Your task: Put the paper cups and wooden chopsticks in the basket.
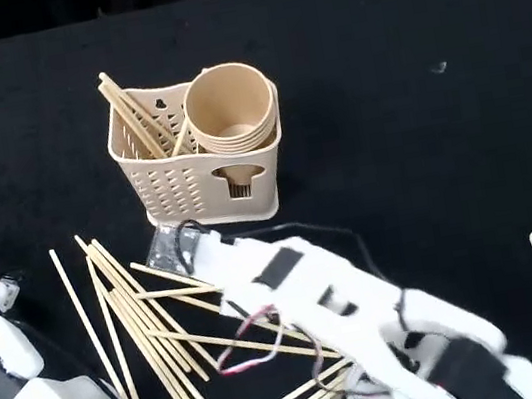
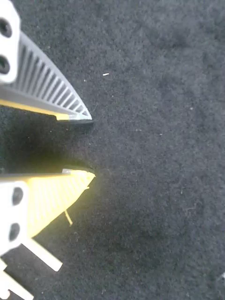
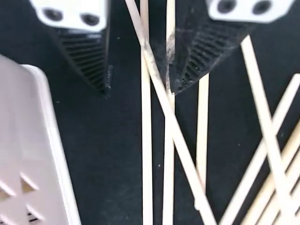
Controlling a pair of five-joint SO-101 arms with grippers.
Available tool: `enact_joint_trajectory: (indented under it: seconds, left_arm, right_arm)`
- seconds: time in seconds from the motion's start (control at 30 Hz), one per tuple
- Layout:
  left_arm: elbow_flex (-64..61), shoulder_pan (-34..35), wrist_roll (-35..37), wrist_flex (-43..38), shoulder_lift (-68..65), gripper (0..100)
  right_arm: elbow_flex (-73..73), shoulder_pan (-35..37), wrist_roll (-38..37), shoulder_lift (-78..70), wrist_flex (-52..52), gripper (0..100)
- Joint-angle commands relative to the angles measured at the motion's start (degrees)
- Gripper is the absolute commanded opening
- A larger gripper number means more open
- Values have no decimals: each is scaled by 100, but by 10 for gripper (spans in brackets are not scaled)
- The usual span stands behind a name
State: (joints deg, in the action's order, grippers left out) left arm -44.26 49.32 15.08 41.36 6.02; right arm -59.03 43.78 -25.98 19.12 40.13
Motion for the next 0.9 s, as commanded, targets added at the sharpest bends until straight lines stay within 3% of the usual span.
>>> enact_joint_trajectory:
  seconds: [0.0,0.13,0.27,0.33,0.87]
  left_arm:
    - [13,-180,35,-35,141,180]
    - [-4,-180,35,-44,141,180]
    - [-13,-180,35,-44,149,180]
    - [-22,-180,35,-44,149,180]
    - [-22,-180,35,-44,149,180]
  right_arm:
    - [558,62,35,-567,62,204]
    - [822,53,35,-963,246,184]
    - [848,53,26,-1051,220,4]
    - [857,44,35,-1051,264,41]
    - [831,53,79,708,1310,11]
